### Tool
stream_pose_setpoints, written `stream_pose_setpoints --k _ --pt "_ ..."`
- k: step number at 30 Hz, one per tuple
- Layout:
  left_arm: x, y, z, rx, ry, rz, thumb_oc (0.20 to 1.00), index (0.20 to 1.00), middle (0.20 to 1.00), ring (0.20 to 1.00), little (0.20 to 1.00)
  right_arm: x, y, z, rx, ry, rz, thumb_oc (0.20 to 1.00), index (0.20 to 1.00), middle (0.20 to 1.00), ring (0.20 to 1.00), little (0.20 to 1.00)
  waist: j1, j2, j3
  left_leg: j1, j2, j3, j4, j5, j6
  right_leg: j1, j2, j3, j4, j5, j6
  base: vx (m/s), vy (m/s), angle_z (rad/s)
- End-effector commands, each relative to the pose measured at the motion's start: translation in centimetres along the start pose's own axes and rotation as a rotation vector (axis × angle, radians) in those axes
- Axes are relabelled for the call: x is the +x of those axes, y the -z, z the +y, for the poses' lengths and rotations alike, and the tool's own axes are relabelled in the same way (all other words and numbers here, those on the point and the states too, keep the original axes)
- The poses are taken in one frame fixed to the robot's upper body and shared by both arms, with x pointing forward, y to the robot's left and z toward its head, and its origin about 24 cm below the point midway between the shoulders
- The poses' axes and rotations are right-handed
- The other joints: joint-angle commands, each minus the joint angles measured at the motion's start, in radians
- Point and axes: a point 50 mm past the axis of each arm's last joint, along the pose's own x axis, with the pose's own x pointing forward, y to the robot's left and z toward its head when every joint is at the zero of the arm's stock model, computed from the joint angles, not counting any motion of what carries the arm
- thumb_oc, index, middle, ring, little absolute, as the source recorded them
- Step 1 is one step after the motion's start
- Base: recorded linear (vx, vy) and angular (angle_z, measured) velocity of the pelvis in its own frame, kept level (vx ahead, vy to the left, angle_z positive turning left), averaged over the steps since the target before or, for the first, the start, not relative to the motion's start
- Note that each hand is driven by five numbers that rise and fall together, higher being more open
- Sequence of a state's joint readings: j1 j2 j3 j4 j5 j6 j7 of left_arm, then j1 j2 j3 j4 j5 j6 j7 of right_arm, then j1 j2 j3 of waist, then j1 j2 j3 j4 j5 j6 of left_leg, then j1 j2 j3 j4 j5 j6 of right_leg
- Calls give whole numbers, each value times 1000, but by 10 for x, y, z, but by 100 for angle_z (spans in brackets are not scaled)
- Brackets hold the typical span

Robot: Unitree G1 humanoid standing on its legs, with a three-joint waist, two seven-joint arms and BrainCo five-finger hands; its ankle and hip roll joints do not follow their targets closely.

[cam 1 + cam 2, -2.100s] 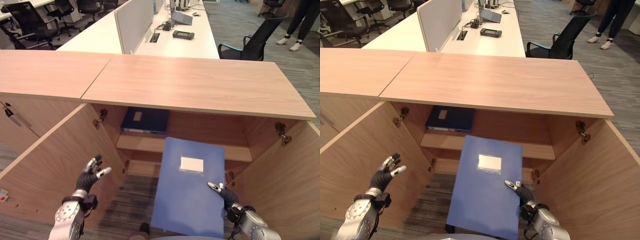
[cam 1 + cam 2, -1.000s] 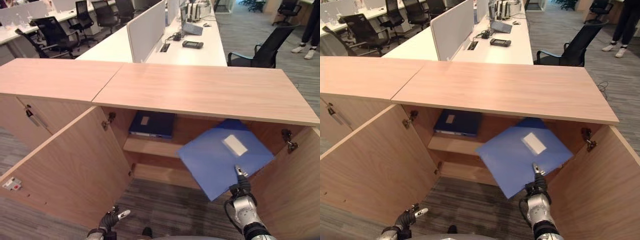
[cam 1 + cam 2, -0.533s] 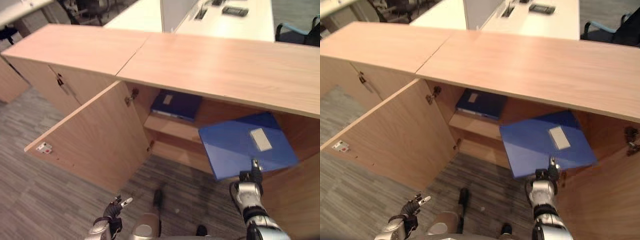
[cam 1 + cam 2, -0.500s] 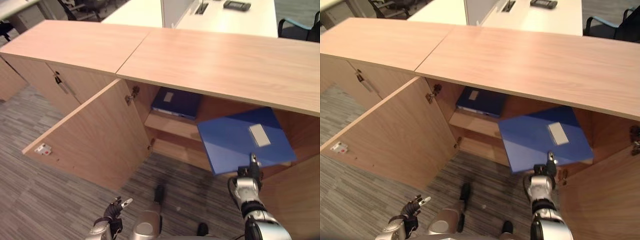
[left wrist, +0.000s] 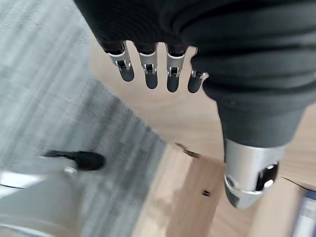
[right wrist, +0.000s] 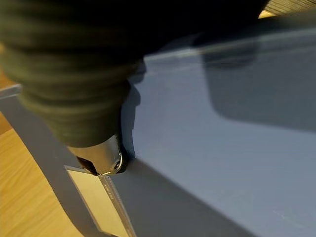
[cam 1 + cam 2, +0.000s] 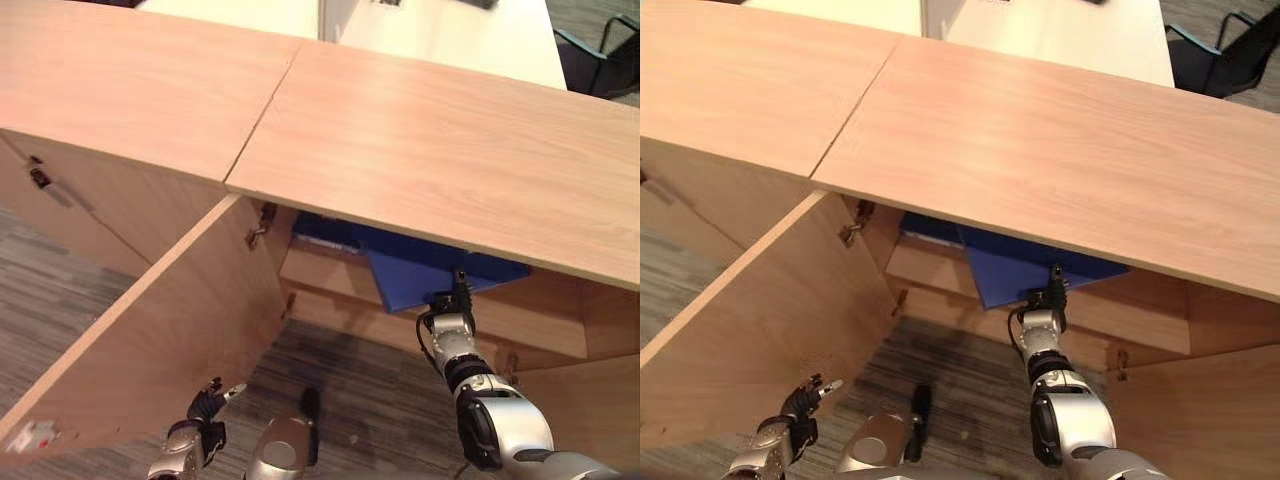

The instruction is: Put the empty folder in the office cabinet

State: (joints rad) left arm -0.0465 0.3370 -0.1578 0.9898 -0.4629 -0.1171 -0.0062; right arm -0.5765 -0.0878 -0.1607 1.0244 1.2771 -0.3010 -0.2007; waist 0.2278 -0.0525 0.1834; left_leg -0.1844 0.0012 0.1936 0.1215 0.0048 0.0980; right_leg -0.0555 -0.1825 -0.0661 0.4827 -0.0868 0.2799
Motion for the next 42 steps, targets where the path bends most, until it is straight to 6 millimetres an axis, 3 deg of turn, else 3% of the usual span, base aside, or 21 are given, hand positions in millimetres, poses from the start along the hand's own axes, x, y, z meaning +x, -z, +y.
stream_pose_setpoints --k 1,2,3,4,6,12,17,19,22,23,24,27,30,31,33,34,35,36,38,41,42 --pt "-4 2 12 -17 -52 -20 1000 1000 1000 1000 1000 2 -24 34 35 -137 -92 200 200 200 200 200 -1 73 0 -6 86 -94 -129 71 -112 3 40 -98 -30 110 -18 285 21 -35" --pt "-5 4 17 -26 -67 -16 1000 1000 1000 1000 1000 1 -22 25 40 -112 -93 200 200 200 200 200 -1 72 1 28 93 -80 -136 51 -120 9 -21 -157 -137 75 -38 237 -23 -52" --pt "-5 4 17 -25 -67 -14 1000 1000 1000 1000 1000 1 -22 24 40 -111 -92 200 200 200 200 200 -3 71 2 33 92 -81 -138 49 -122 19 -21 -161 -144 73 -39 208 -91 -63" --pt "-7 10 20 -23 -75 4 1000 1000 1000 1000 1000 1 -22 17 38 -92 -95 200 200 200 200 200 3 76 -1 56 108 -71 -143 35 -133 21 -64 -209 -211 57 -55 120 -94 -17" --pt "-9 17 22 -9 -80 26 1000 1000 1000 1000 1000 1 -24 11 44 -74 -101 200 200 200 200 200 0 80 1 81 118 -69 -148 19 -149 9 -116 -239 -313 82 -64 164 -136 -4" --pt "-12 31 18 34 -61 76 1000 1000 1000 1000 1000 4 -51 -9 61 -30 -173 200 200 200 200 200 -59 74 -17 135 103 -98 -134 -30 -189 7 -208 -70 -475 278 -18 194 -163 18" --pt "-14 37 19 54 -54 98 1000 1000 1000 1000 1000 4 -61 -21 51 -7 -194 200 200 200 200 200 -67 77 -39 155 112 -107 -131 -40 -210 17 -218 -40 -507 285 -18 118 -157 8" --pt "-19 50 20 49 -63 137 1000 1000 1000 1000 1000 4 -61 -35 14 21 -185 200 200 200 200 200 -59 85 -65 184 131 -101 -143 -36 -236 53 -205 -82 -540 270 -18 149 -255 -21" --pt "-22 58 21 31 -71 165 1000 1000 1000 1000 1000 1 -61 -44 11 32 -183 200 200 200 200 200 -76 109 -78 204 183 -113 -159 -9 -268 84 -161 -90 -550 186 -18 101 -204 -9" --pt "-23 58 21 31 -71 166 1000 1000 1000 1000 1000 1 -61 -44 10 32 -183 200 200 200 200 200 -77 110 -78 206 184 -114 -160 -8 -269 85 -159 -91 -549 185 -18 79 -254 8" --pt "-25 64 18 22 -63 187 1000 1000 1000 1000 1000 0 -60 -48 -7 27 -176 200 200 200 200 200 -90 126 -83 215 221 -123 -163 10 -286 99 -124 -92 -552 141 -35 64 -252 17" --pt "-25 67 14 16 -52 199 1000 1000 1000 1000 1000 -1 -62 -44 -36 -4 -186 200 200 200 200 200 -106 151 -79 218 280 -133 -133 41 -319 130 -61 -101 -562 87 -70 44 -305 9" --pt "-25 67 11 2 -47 200 1000 1000 1000 1000 1000 0 -68 -43 -43 -11 -199 200 200 200 200 200 -111 164 -68 198 305 -146 -72 63 -331 159 -34 -119 -570 60 -93 4 -186 -1" --pt "-24 67 6 -12 -37 202 1000 1000 1000 1000 1000 -1 -73 -45 -48 -12 -215 200 200 200 200 200 -113 163 -54 176 322 -135 -7 115 -334 186 -25 -139 -570 41 -112 -12 -180 3" --pt "-24 68 4 -16 -33 204 1000 1000 1000 1000 1000 -1 -77 -46 -44 -13 -222 200 200 200 200 200 -124 163 -44 157 333 -123 35 132 -332 203 -23 -157 -570 33 -123 -2 -155 28" --pt "-26 71 3 -9 -19 212 1000 1000 1000 1000 1000 -1 -82 -47 -49 -10 -226 200 200 200 200 200 -129 160 -43 146 339 -77 56 131 -323 222 -20 -175 -570 17 -132 16 -78 50" --pt "-26 72 2 -8 -19 213 1000 1000 1000 1000 1000 -1 -82 -47 -50 -10 -226 200 200 200 200 200 -129 161 -42 146 338 -77 58 129 -323 224 -21 -175 -570 16 -131 85 -110 50" --pt "-26 73 -2 -2 2 222 1000 1000 1000 1000 1000 -1 -89 -46 -78 -16 -240 200 200 200 200 200 -120 167 -39 115 282 -82 25 90 -309 234 -19 -191 -570 7 -131 71 -28 31" --pt "-26 73 -6 1 13 223 1000 1000 1000 1000 1000 -1 -91 -47 -83 -16 -240 200 200 200 200 200 -116 167 -41 97 247 -100 -2 87 -301 233 -19 -197 -570 5 -129 106 2 23" --pt "-23 69 -12 -9 26 208 1000 1000 1000 1000 1000 1 -88 -42 -94 -27 -228 200 200 200 200 200 -84 164 -36 16 181 -152 -111 121 -295 244 -4 -193 -570 -15 -127 196 42 5" --pt "-22 68 -12 -4 24 205 1000 1000 1000 1000 1000 2 -84 -40 -87 -24 -214 200 200 200 200 200 -65 154 -28 -38 172 -140 -128 137 -297 262 0 -187 -570 -32 -126 289 109 18"
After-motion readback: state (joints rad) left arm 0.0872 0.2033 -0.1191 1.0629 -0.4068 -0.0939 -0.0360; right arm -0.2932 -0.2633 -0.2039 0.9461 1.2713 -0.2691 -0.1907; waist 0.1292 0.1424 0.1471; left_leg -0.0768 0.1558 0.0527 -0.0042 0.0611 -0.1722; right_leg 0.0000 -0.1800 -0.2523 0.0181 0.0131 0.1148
